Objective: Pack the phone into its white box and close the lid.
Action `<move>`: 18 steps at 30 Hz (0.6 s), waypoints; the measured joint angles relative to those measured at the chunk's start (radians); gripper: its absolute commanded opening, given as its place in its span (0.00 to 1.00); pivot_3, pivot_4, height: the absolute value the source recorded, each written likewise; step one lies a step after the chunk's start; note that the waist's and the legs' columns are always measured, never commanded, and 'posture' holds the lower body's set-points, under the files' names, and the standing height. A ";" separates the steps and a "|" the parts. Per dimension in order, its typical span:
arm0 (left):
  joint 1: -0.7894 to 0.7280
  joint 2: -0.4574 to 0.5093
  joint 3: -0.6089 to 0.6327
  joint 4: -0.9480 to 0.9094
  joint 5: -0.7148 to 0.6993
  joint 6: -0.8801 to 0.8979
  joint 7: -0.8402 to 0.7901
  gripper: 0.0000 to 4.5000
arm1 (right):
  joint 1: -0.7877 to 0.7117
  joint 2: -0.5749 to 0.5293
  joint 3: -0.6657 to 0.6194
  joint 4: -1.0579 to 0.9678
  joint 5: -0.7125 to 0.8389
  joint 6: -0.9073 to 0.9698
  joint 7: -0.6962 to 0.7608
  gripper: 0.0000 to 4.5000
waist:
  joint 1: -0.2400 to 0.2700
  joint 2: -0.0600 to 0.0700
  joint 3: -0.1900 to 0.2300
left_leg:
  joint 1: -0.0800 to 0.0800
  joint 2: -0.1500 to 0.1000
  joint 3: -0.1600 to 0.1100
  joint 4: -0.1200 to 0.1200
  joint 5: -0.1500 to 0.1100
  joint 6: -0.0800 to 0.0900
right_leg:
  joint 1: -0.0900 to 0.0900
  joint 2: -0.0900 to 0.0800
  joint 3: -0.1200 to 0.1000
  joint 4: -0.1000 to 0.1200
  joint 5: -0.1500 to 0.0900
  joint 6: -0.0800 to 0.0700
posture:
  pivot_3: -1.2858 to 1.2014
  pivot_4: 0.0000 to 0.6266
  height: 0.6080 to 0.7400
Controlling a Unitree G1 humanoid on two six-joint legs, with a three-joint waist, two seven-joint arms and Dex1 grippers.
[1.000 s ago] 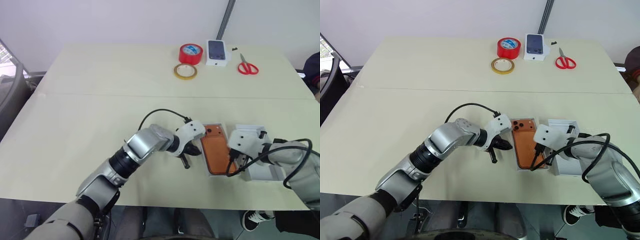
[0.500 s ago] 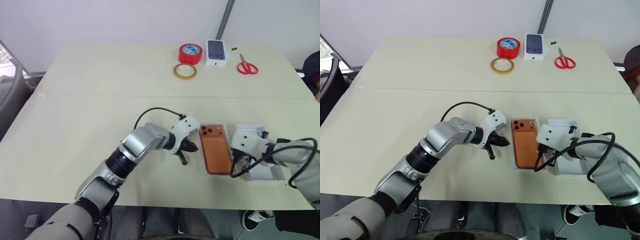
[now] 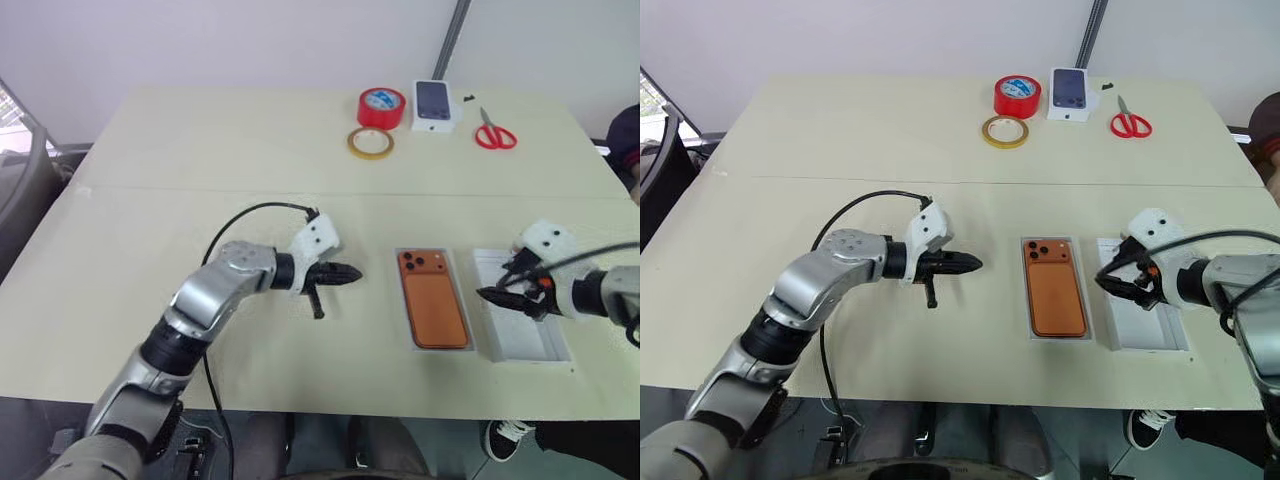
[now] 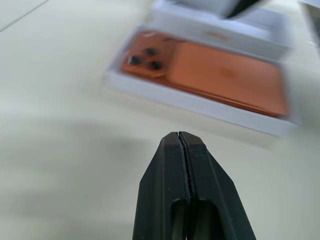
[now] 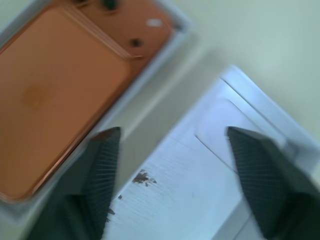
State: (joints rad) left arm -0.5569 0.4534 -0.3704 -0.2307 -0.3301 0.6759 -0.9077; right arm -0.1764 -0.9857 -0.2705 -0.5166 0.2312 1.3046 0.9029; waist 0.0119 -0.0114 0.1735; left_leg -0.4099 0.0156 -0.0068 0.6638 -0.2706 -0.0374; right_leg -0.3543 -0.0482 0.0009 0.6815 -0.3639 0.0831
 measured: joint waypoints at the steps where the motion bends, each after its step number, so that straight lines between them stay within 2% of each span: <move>1: 0.010 0.011 -0.002 -0.008 0.006 -0.026 -0.015 0.00 | -0.015 0.010 -0.001 0.000 0.018 0.064 -0.015 0.75 | 0.001 0.000 0.000 | 0.000 0.000 0.000 0.000 0.000 0.000 | 0.000 0.000 0.000 0.000 0.000 0.000 | 0.52 0.24 1.00; 6: 0.058 0.036 -0.005 -0.041 0.014 -0.157 -0.093 0.00 | -0.059 0.041 0.012 -0.007 0.062 0.269 -0.097 0.75 | 0.001 0.000 0.000 | 0.000 0.000 0.000 0.000 -0.002 0.003 | 0.000 0.000 0.000 0.000 0.000 0.000 | 0.52 0.24 1.00; 13: 0.076 0.030 -0.001 -0.050 0.000 -0.213 -0.128 0.00 | -0.036 0.086 0.017 -0.007 0.138 0.303 -0.219 0.75 | 0.000 0.001 0.000 | 0.000 0.000 0.000 0.000 -0.002 0.004 | 0.000 0.001 0.000 0.000 0.000 0.000 | 0.52 0.24 1.00; 16: 0.077 0.031 -0.001 -0.049 0.002 -0.226 -0.132 0.00 | -0.028 0.114 0.015 -0.007 0.172 0.303 -0.281 0.54 | -0.001 0.001 0.000 | 0.000 0.000 0.000 0.000 -0.002 0.004 | 0.000 0.001 0.000 0.000 0.000 0.000 | 0.52 0.24 1.00; 18: 0.077 0.031 -0.001 -0.048 0.003 -0.229 -0.132 0.00 | -0.030 0.131 0.007 -0.007 0.188 0.303 -0.325 0.32 | -0.001 0.001 0.000 | 0.000 0.000 0.000 0.000 -0.002 0.004 | 0.000 0.001 0.000 0.000 0.000 0.000 | 0.52 0.24 1.00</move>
State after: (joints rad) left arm -0.4795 0.4846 -0.3713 -0.2784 -0.3275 0.4466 -1.0402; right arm -0.2066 -0.8551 -0.2640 -0.5232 0.4195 1.6080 0.5777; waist 0.0104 -0.0108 0.1733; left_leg -0.4101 0.0158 -0.0064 0.6638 -0.2727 -0.0337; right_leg -0.3547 -0.0471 0.0011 0.6818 -0.3639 0.0831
